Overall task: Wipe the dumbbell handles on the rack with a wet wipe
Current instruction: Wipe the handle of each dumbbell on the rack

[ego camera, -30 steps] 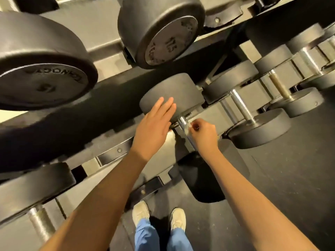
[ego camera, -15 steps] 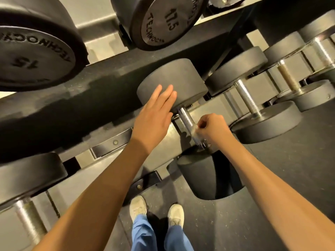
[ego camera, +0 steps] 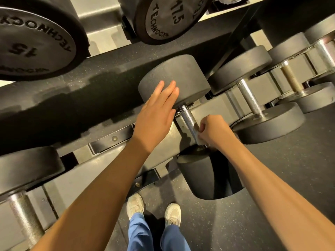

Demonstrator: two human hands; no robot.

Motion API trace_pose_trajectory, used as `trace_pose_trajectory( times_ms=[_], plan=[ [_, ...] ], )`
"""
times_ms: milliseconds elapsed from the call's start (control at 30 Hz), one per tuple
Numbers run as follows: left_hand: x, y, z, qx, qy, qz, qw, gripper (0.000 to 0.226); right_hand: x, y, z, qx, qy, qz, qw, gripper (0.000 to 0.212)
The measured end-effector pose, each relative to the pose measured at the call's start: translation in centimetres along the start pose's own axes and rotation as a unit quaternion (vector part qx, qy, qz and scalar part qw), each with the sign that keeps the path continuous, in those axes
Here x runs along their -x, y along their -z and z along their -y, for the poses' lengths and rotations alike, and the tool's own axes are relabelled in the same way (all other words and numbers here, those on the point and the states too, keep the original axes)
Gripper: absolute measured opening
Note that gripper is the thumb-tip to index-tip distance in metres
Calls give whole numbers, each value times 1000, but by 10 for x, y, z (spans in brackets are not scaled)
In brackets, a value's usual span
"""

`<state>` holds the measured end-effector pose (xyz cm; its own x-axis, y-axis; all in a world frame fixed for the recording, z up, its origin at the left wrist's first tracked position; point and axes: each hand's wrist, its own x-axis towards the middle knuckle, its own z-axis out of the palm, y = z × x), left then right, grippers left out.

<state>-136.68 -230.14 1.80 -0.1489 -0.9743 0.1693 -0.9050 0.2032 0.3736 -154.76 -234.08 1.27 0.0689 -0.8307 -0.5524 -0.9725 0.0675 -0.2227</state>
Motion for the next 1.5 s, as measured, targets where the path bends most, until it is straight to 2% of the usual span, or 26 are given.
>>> trace_pose_trajectory(
  times_ms=[67,133,233,300,400,500,567,633,800,900,1000,1133,1233,1367,1467,1500],
  plan=[
    [0,0,0,-4,-4,-4,1000,52,-4,-7,8,-83,21,-99,991,11],
    [0,-1,0,-4,-4,-8,1000,53,-10,-12,20,-160,59,-189,967,12],
    [1,-2,0,0,-2,-12,1000,55,-16,-20,36,-254,79,-263,928,12],
    [1,-1,1,0,-6,-12,1000,55,-18,-23,39,-277,76,-285,914,10],
    [1,-1,1,-4,-13,-18,1000,53,-15,-25,36,-219,84,-284,930,10],
    [2,-1,0,-2,-13,-28,1000,53,-3,-28,25,-103,68,-230,965,7],
    [2,-2,0,-3,-12,-31,999,53,5,-31,21,-61,49,-204,976,10],
    [2,-2,0,-3,-15,-35,999,54,6,-31,26,-39,51,-216,974,12],
    [3,-4,-1,6,-6,-41,999,54,-3,-28,52,-67,134,-286,946,4],
    [4,-4,-2,10,-7,-40,999,54,9,-34,39,-47,68,-263,961,12],
    [4,-3,-2,6,-9,-38,999,53,24,-37,26,39,-26,-153,987,28],
    [4,-4,-2,15,0,-36,999,53,28,-32,24,81,-66,-102,989,35],
    [3,-4,-2,17,0,-32,999,54,27,-30,24,73,-69,-102,990,33],
    [3,-4,-2,19,5,-29,999,54,8,-24,34,-22,-37,-180,983,19],
    [4,-5,-2,21,5,-31,999,54,-9,-16,42,-121,44,-248,960,5],
    [3,-4,-2,22,5,-31,999,54,-11,-13,42,-143,64,-262,952,7]
  ],
)
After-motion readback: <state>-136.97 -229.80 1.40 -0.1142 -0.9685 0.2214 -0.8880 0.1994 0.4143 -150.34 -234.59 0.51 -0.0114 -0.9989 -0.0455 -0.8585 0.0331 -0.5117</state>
